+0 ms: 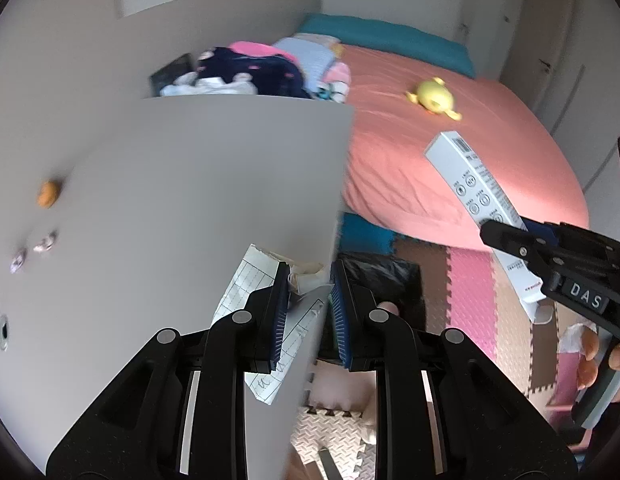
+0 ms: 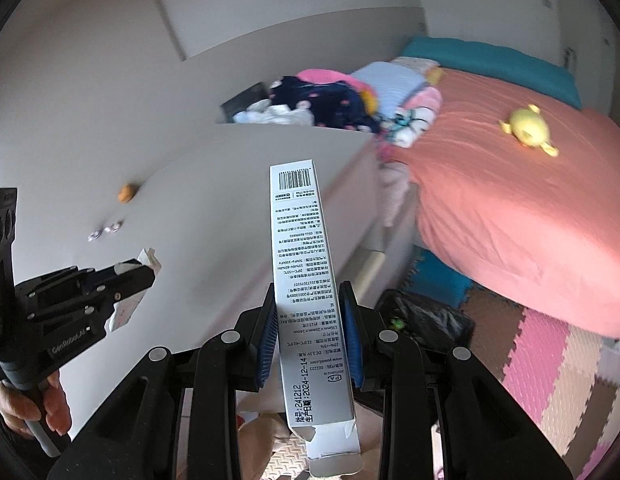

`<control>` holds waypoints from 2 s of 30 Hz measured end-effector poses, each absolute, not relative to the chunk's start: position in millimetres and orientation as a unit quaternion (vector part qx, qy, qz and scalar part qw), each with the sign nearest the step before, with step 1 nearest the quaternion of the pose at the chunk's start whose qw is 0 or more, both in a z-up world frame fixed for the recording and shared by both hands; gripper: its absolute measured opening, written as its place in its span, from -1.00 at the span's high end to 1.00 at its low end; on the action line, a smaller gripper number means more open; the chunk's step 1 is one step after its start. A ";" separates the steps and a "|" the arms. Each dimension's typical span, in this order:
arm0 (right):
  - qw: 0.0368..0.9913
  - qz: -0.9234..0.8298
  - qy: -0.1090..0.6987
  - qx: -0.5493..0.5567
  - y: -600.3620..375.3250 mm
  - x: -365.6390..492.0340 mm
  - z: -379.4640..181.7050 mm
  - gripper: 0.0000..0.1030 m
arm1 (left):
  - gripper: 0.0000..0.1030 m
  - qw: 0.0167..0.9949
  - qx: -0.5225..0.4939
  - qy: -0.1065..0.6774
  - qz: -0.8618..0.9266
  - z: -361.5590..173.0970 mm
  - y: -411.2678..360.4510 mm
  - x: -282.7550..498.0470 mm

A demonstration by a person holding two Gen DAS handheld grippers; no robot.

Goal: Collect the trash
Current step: 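Carry the white box and paper wrapper to the black bin and open both grippers, then move both open grippers back over the table toward the hair ties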

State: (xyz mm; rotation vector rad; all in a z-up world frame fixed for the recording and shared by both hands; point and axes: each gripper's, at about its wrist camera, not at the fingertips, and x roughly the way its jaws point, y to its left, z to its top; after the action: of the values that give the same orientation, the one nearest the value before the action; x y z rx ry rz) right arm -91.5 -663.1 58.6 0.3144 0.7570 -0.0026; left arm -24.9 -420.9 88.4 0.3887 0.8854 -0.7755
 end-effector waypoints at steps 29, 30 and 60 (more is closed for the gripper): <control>0.883 -0.085 0.397 0.235 -782.8 -124.2 -20.6 0.40 | 0.59 0.730 0.285 0.456 -0.422 -0.2 -561.9 -93.1; 0.882 -0.086 0.399 0.236 -783.2 -122.0 -21.7 0.40 | 0.59 0.729 0.285 0.459 -0.421 -2.1 -562.8 -91.7; 0.887 -0.125 0.385 0.224 -769.6 -114.6 -14.3 -0.95 | -0.89 0.773 0.295 0.425 -0.368 1.0 -544.9 -74.9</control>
State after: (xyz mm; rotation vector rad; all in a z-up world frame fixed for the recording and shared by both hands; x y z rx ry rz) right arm -114.6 -769.6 -14.3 0.4654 0.7998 -0.2595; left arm -74.9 -544.9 1.0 0.6395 0.9205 -0.7969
